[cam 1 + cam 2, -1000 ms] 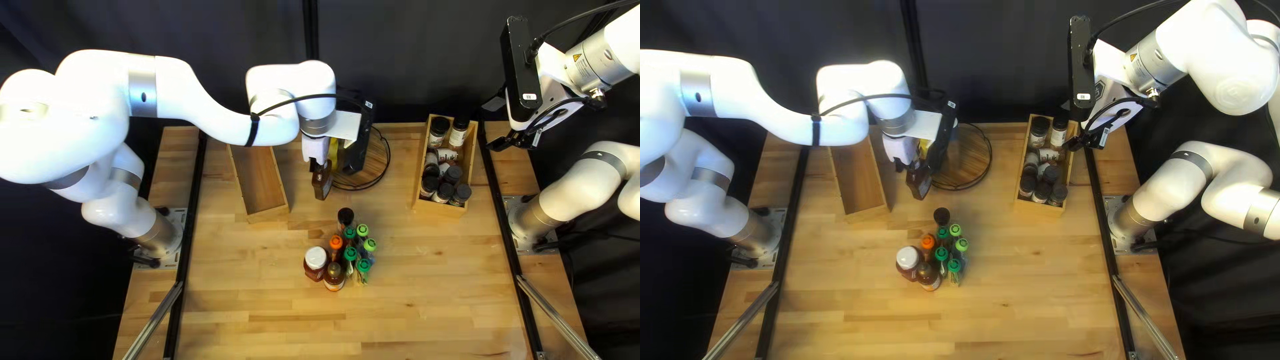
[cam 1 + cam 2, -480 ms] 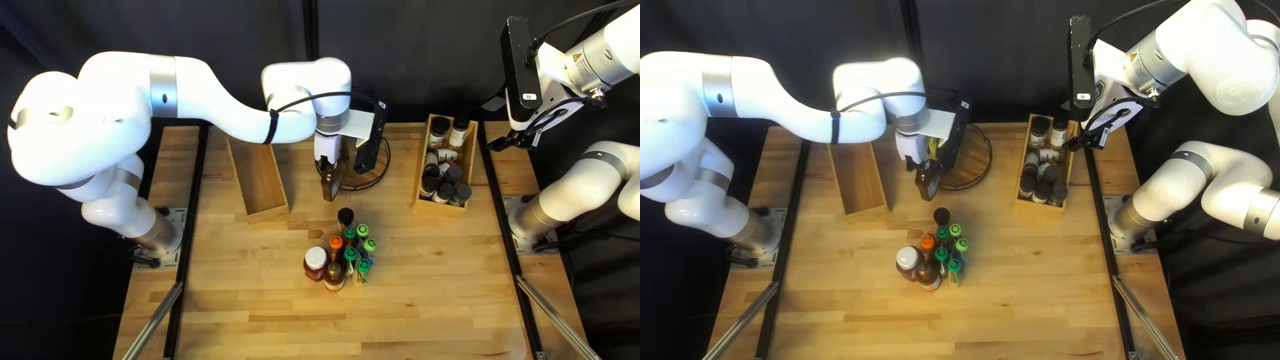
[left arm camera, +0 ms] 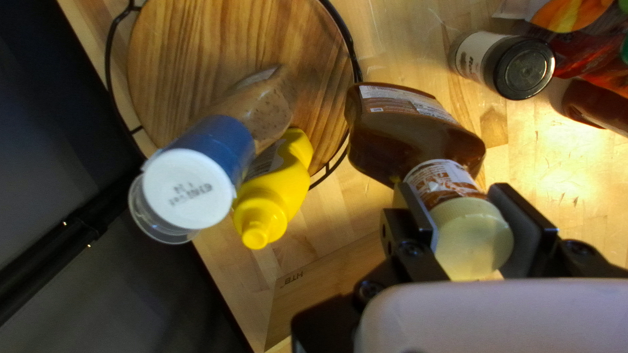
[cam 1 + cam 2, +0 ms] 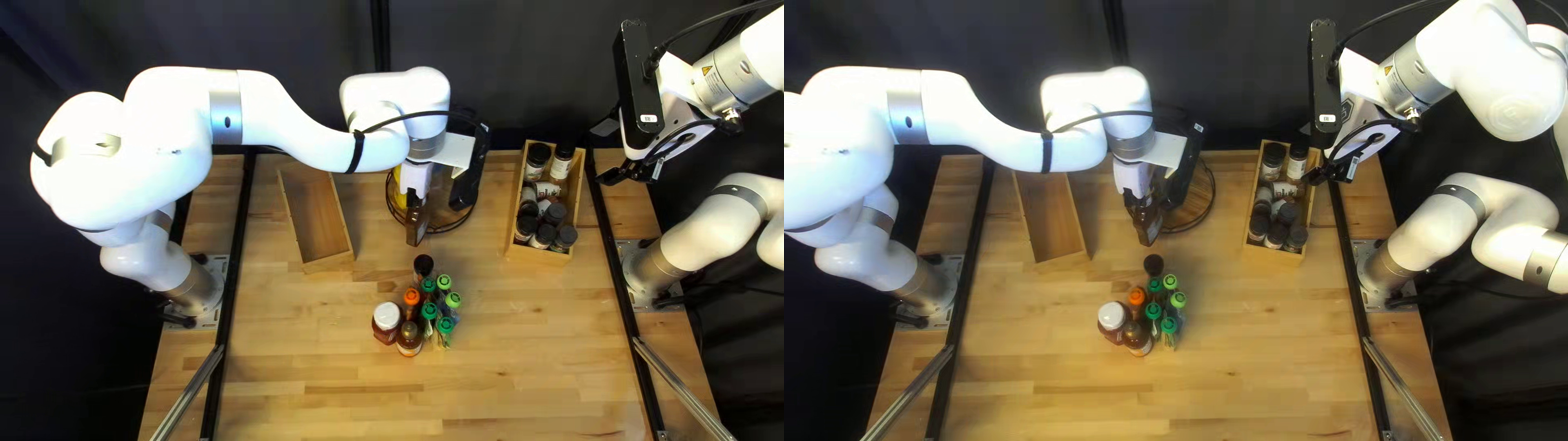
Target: Separate condiments, baby food and spices and place it in 3 different racks/containers
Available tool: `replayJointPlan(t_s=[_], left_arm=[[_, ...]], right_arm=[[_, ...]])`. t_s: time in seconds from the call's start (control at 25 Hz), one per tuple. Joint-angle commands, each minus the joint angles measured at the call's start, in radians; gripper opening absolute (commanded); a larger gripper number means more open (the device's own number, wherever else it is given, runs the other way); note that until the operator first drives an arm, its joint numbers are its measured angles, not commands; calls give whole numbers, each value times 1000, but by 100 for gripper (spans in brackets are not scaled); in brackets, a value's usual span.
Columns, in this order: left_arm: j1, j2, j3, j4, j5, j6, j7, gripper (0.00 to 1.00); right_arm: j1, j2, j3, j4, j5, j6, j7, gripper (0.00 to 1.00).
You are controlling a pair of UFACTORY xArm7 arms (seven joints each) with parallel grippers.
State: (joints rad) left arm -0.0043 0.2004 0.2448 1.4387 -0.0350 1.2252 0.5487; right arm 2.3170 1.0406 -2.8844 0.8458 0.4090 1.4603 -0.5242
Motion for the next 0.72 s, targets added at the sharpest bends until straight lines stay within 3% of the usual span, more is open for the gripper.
replayJointPlan(t_s=[0.04,0.72], left_arm=[[13,-4,12,12,5,10,12,0],[57,25,51,33,19,-5,22,0]], right_arm=[[0,0,0,0,0,0,0,100],[0,0,0,0,0,0,0,100]])
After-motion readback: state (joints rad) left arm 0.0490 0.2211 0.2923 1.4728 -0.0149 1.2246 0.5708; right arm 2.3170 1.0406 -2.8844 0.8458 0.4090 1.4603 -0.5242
